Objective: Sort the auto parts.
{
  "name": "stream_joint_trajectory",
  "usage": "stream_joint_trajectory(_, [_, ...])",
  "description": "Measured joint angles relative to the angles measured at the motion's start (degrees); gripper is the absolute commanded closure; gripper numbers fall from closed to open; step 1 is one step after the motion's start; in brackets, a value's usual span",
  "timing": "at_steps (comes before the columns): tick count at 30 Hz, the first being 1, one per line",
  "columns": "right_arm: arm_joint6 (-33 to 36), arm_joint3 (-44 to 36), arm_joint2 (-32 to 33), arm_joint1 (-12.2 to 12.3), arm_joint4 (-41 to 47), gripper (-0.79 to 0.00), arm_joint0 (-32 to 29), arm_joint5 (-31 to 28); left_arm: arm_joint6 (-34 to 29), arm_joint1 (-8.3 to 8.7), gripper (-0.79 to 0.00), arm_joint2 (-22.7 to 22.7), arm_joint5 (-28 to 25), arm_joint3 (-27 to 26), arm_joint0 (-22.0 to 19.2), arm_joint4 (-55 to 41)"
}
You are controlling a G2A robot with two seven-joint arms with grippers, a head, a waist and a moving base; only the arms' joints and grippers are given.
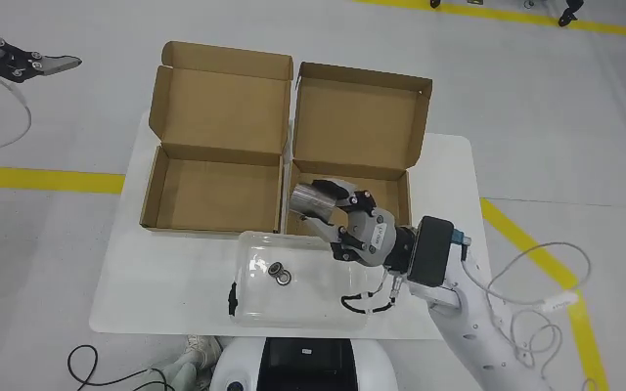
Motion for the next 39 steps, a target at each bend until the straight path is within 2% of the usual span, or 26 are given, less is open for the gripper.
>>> stream_joint_trajectory(7, [11.25,0.83,-0.27,0.05,1.83,0.000,1.58,1.68,0.00,0.00,-0.785,0.00,0.00,0.00,0.00,0.00])
stream_joint_trajectory(18, [38.34,-2.18,-1.05,-0.03,-1.69,0.000,1.91,16.44,0.00,0.00,-0.785,0.00,0.00,0.00,0.00,0.00])
stream_joint_trajectory(27, [56.82,1.56,-3.26,-1.02,-1.29,0.000,5.50,27.82,0.00,0.00,-0.785,0.00,0.00,0.00,0.00,0.00])
stream_joint_trajectory(31, [62.62,4.17,-4.28,-1.51,-0.11,0.000,7.24,31.01,0.00,0.00,-0.785,0.00,0.00,0.00,0.00,0.00])
stream_joint_trajectory(39, [71.97,11.50,-6.97,-2.49,2.66,0.000,11.80,31.93,0.00,0.00,-0.785,0.00,0.00,0.00,0.00,0.00])
